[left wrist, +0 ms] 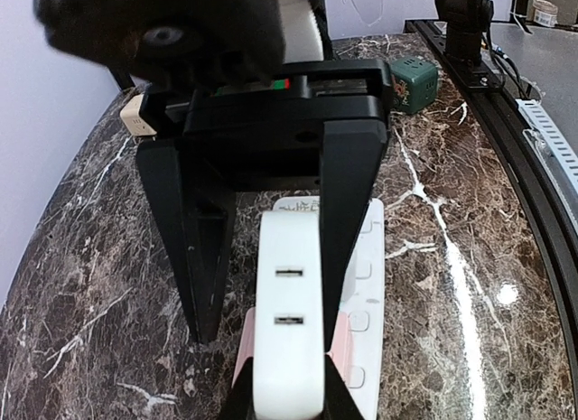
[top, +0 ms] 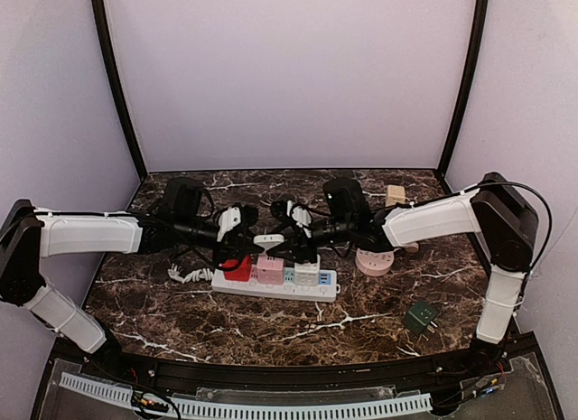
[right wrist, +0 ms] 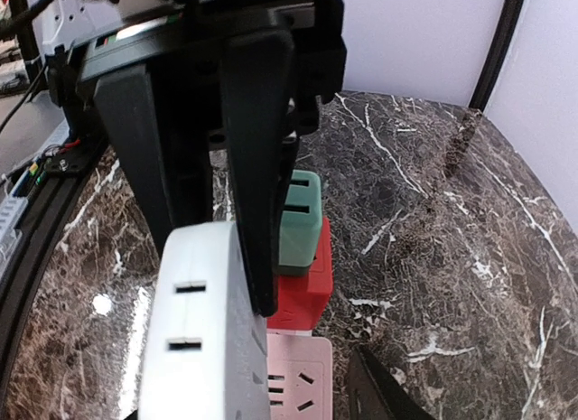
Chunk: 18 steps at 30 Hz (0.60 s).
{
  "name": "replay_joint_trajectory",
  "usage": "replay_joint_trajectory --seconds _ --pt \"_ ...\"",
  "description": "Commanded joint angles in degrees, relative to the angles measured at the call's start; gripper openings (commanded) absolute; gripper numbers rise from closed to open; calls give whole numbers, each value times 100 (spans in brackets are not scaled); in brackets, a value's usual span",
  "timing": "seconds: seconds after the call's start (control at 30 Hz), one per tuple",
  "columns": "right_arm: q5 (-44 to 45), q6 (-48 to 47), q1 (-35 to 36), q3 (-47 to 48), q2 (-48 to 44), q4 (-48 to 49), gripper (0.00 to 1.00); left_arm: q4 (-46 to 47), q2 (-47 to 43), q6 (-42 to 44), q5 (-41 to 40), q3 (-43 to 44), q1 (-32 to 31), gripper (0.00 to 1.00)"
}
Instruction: Insert the plug
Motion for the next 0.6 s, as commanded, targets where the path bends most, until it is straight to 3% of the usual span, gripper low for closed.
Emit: replay_joint_trajectory --seconds 0.0,0.4,0.57 --pt "105 18 -37 -130 202 255 53 -30 -203 2 231 116 -7 1" --pt "444 134 -35 -211 146 430 48 -182 -219 73 308 123 -7 1" --pt "265 1 -39 -239 28 235 54 -210 -207 136 226 100 -5 1"
